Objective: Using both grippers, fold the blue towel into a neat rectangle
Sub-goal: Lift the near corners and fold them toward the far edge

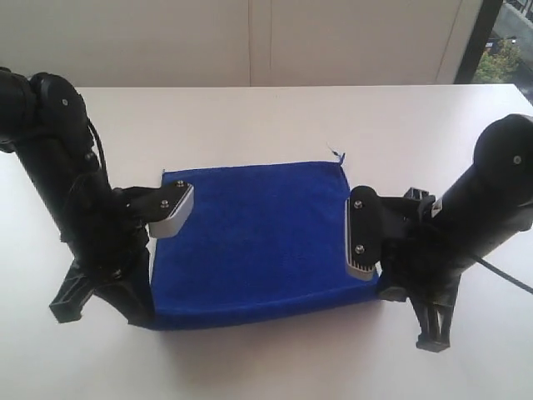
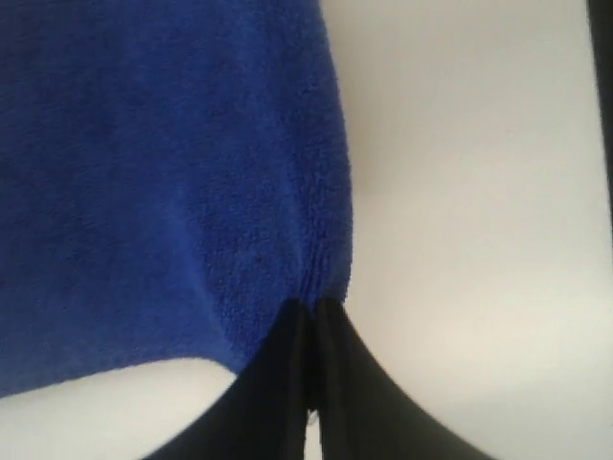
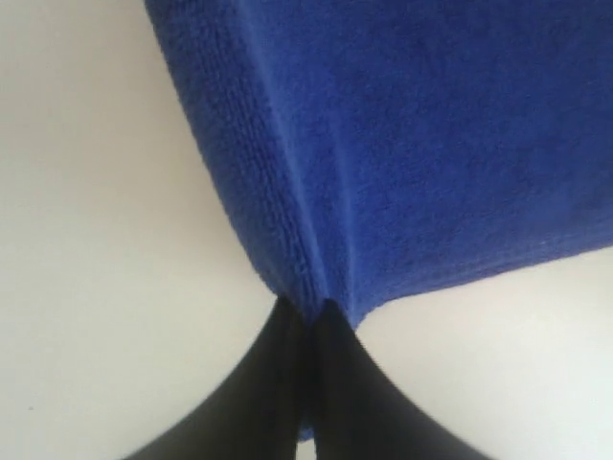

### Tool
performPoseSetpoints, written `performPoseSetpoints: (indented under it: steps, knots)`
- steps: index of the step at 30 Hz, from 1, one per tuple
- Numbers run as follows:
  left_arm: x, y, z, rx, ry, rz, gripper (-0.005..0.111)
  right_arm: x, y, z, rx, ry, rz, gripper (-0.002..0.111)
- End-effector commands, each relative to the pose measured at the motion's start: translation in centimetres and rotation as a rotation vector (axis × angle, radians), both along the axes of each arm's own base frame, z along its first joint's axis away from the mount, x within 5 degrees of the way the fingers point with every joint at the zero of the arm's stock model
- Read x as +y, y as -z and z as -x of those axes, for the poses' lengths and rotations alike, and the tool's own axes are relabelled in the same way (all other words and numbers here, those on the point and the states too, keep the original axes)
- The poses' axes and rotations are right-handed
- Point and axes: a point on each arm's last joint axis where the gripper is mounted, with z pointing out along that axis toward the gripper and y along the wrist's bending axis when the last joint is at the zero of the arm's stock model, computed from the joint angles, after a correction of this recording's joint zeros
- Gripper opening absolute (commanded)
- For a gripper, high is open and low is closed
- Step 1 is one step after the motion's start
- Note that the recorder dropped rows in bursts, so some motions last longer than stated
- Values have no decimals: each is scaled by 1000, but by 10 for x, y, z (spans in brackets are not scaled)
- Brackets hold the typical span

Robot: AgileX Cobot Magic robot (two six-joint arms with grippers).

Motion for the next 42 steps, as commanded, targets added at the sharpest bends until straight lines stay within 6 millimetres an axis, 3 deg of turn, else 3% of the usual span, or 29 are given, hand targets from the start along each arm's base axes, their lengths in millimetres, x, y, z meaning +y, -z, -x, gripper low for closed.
performPoseSetpoints:
  steps: [1,9,16,19,28,33,42]
  knots:
    - [-1,-15,-11,-58,-179,-42,0,1,-12,-5,-107,28,-38,0]
    - [-3,-28,-29,-179,-356,-50,0,4,-29,-21,-268,113,-111,0]
    - [-5,-37,-44,-277,-464,-30,0,11,-39,-48,-343,180,-126,0]
    - [-6,-48,-58,-349,-599,-11,0,15,-39,-62,-355,211,-124,0]
    - [-11,-64,-77,-483,-705,98,0,17,-34,-101,-427,296,-171,0]
    - [-2,-55,-93,-520,-780,79,0,16,-27,-116,-432,335,-181,0]
    - [-7,-29,-114,-575,-821,107,0,19,-8,-139,-506,382,-229,0]
